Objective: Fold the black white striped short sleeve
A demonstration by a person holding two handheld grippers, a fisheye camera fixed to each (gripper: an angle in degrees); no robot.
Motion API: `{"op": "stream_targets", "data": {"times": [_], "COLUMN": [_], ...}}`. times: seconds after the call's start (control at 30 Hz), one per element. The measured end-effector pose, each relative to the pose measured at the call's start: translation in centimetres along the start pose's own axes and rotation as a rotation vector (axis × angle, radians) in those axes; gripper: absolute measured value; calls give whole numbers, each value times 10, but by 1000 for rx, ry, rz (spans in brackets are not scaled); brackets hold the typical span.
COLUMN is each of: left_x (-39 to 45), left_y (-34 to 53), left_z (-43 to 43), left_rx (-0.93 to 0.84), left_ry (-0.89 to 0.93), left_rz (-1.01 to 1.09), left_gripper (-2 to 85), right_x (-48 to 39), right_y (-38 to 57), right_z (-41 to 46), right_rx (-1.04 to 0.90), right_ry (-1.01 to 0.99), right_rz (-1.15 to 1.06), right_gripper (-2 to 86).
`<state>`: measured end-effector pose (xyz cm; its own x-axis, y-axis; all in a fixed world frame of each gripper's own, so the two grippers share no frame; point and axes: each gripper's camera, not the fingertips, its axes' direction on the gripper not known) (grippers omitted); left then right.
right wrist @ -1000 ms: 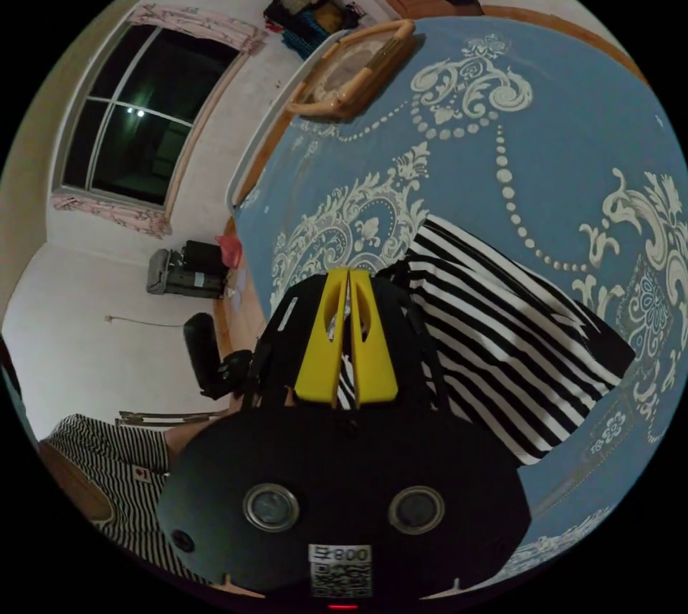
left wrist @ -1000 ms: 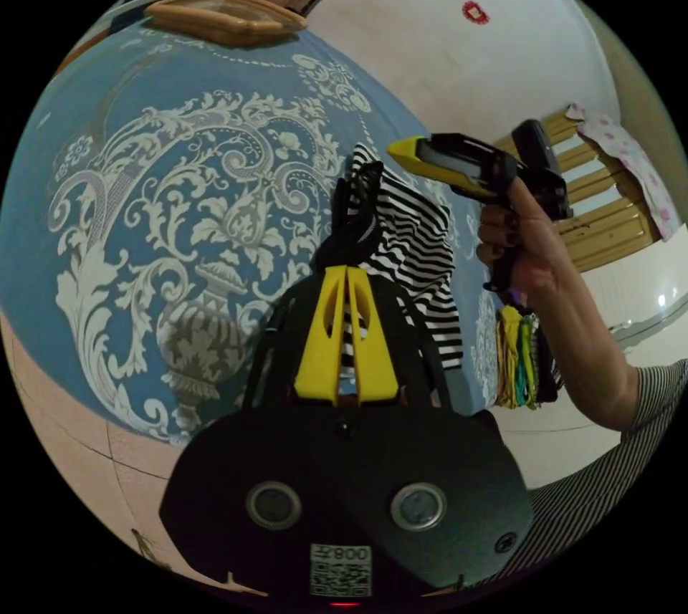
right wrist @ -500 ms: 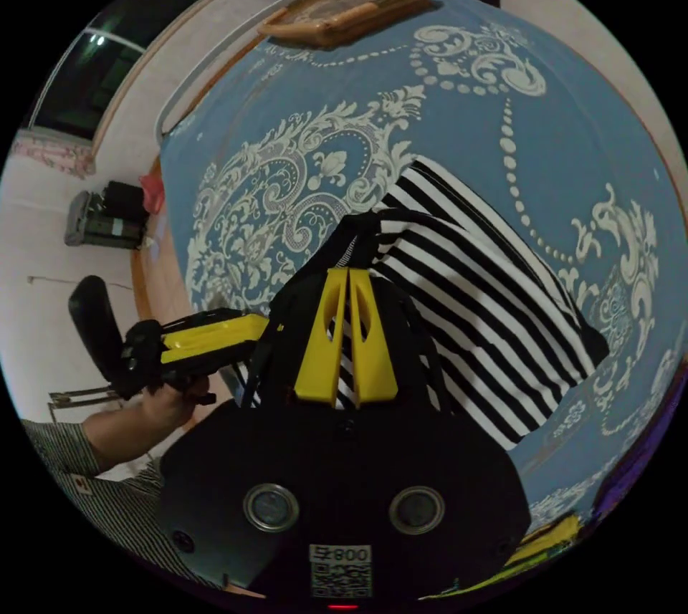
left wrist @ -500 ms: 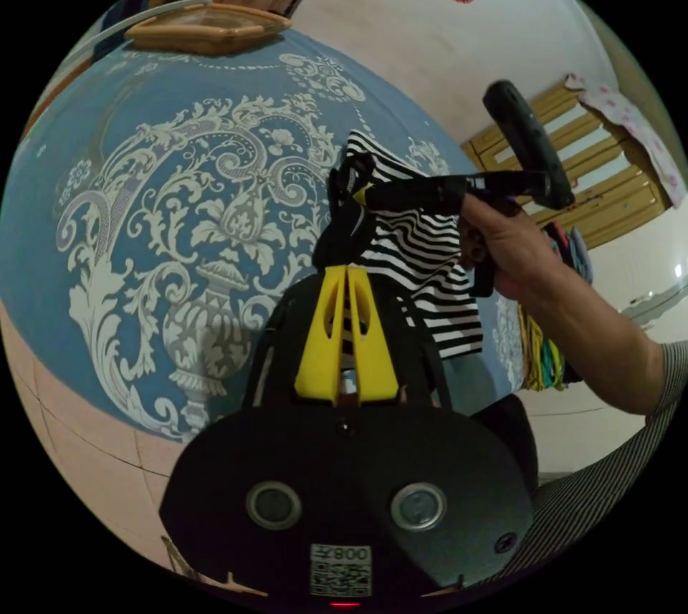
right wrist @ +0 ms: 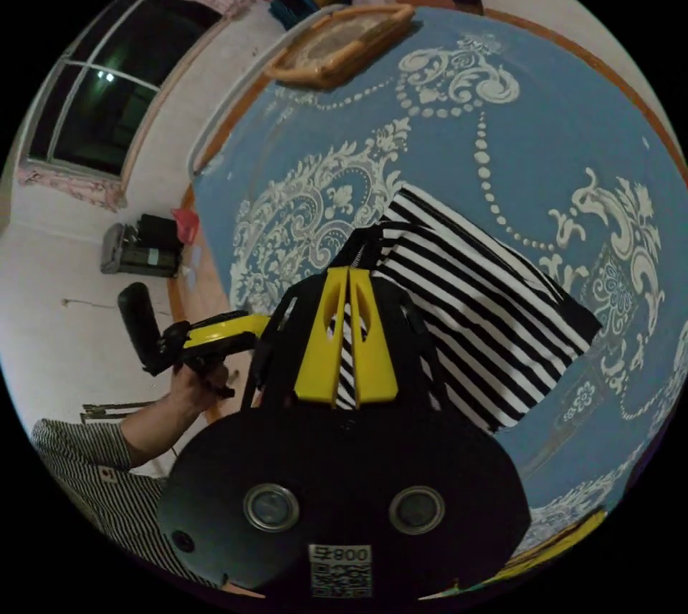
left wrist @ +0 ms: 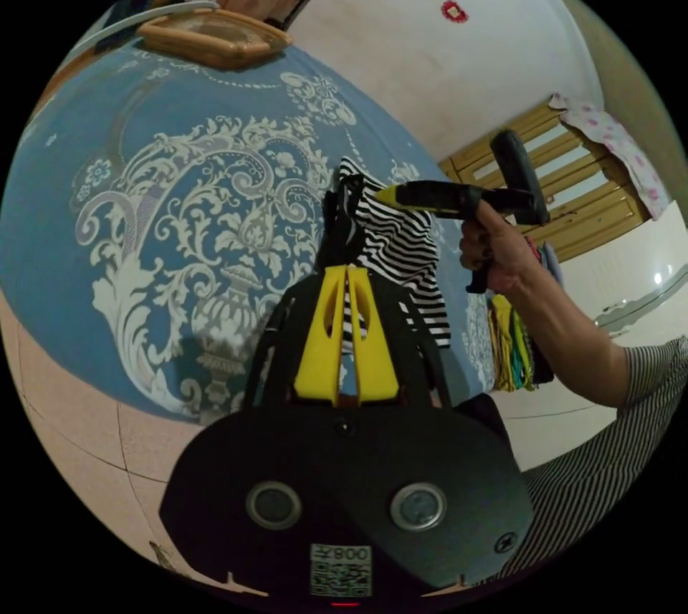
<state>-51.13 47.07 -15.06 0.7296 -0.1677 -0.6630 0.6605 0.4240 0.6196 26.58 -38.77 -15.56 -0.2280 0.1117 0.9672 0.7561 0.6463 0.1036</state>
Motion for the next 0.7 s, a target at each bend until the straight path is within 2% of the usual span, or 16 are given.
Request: {"op": "stream_targets", "data": {"times": [0.2,0.4,0.7], "left_x": [-34,-63,-83], "left_y": [30,37,24], "left_z": [-16,-13,-12], "left_rx": [-66,-101,-146], "left_ry": [61,145,201], "left_rz": [-79,-164,-193], "left_gripper": [77,97,103], "right_x": [55,107,117], "right_y": [101,208,271], "right_z": [-65,-68,-69], "right_rx": [147,94,44], "right_ry": [-88,-226,-343], "right_rz": [147,395,444], "right_gripper": [50,86,81]}}
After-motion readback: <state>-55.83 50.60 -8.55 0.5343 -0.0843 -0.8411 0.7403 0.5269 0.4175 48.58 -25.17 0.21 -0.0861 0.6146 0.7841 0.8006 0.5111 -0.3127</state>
